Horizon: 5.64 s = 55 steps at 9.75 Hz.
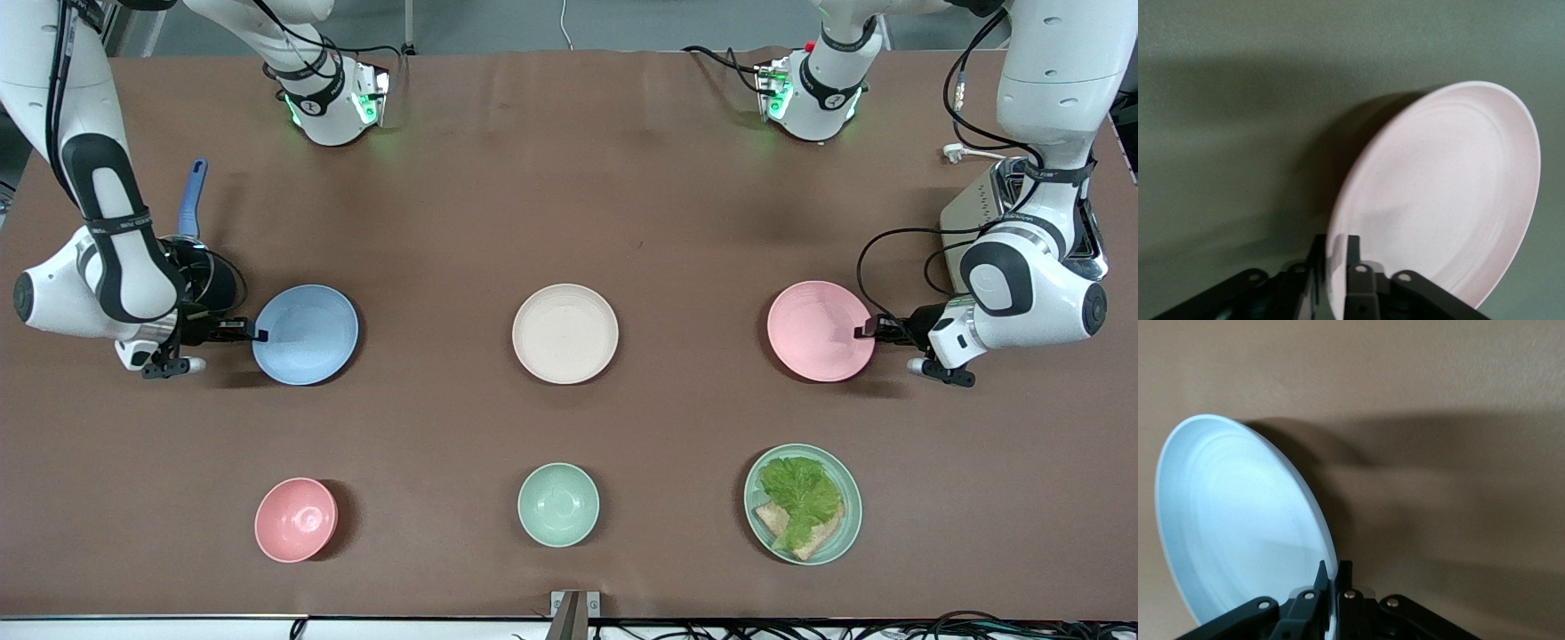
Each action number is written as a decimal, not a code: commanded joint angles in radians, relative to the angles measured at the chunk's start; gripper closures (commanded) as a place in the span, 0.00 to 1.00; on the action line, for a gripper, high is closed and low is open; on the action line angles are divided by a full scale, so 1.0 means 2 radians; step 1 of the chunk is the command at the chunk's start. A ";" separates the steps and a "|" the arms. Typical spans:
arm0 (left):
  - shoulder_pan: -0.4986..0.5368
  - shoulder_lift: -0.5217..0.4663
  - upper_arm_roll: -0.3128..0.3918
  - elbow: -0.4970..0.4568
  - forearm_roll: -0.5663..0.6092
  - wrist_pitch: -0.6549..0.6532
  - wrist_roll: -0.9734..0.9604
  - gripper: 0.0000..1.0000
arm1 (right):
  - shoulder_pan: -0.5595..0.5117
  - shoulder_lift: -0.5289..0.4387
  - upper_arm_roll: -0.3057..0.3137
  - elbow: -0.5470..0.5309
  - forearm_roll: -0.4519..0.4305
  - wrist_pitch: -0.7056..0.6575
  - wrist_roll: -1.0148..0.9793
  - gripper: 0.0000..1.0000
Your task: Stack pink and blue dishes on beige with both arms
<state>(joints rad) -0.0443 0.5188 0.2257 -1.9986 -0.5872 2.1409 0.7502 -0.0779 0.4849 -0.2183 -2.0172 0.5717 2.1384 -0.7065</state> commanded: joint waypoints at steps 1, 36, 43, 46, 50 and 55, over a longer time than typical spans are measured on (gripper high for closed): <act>-0.002 -0.004 -0.002 0.008 -0.006 0.004 0.009 1.00 | 0.022 -0.030 -0.032 0.062 -0.013 -0.111 0.063 0.99; -0.003 -0.271 -0.151 0.182 0.297 -0.241 -0.441 0.00 | 0.180 0.003 0.303 0.006 -0.076 0.229 0.609 0.98; -0.029 -0.292 -0.094 0.236 0.287 -0.313 -0.393 0.00 | 0.159 -0.011 0.302 0.018 -0.078 0.219 0.603 0.00; -0.027 -0.298 -0.090 0.225 0.296 -0.326 -0.402 0.00 | 0.112 -0.089 0.293 0.076 -0.175 0.035 0.606 0.00; -0.011 -0.302 -0.115 0.227 0.294 -0.328 -0.415 0.00 | 0.082 -0.192 0.200 0.161 -0.275 -0.143 0.604 0.00; -0.008 -0.250 -0.117 0.289 0.294 -0.335 -0.407 0.00 | 0.080 -0.237 0.062 0.239 -0.279 -0.259 0.476 0.00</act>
<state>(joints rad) -0.0693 -0.0194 0.0067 -1.4442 -0.0134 1.5017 -0.0713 0.0797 0.0224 -0.0718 -1.6002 0.0326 1.7030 0.2543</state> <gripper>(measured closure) 0.000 0.000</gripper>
